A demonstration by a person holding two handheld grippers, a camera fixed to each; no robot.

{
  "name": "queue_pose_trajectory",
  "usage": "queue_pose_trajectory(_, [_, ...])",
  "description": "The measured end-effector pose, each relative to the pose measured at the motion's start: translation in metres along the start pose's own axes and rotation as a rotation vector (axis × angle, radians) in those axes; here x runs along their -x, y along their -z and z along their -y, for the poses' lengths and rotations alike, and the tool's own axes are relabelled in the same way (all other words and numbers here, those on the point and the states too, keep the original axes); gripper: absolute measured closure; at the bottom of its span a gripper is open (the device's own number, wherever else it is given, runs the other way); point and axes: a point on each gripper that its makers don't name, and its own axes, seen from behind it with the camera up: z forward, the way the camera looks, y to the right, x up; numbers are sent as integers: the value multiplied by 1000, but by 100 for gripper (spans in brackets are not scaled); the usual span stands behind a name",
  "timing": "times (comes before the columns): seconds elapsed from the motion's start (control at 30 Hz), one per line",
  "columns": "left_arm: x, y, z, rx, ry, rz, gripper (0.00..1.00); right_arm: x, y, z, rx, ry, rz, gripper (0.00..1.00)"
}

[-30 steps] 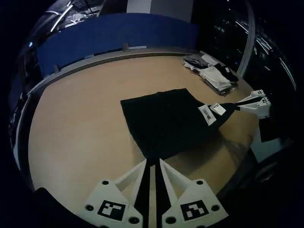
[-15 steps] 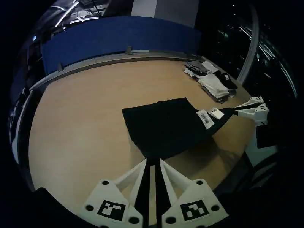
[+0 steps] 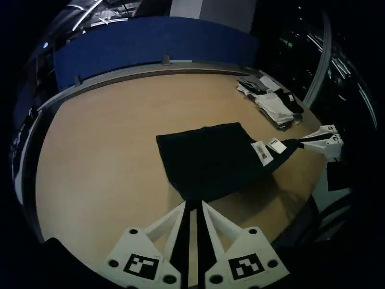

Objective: Fold towel

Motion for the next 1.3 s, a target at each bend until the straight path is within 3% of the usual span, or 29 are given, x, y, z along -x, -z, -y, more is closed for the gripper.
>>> queue_pose_trajectory(0.47, [-17, -18, 7, -7, -13, -2, 92, -15, -20, -17, 18, 7, -1, 92])
queue_pose_trajectory(1.3, [-69, -110, 54, -53, -55, 4, 92, -50, -109, -68, 45, -12, 20, 92])
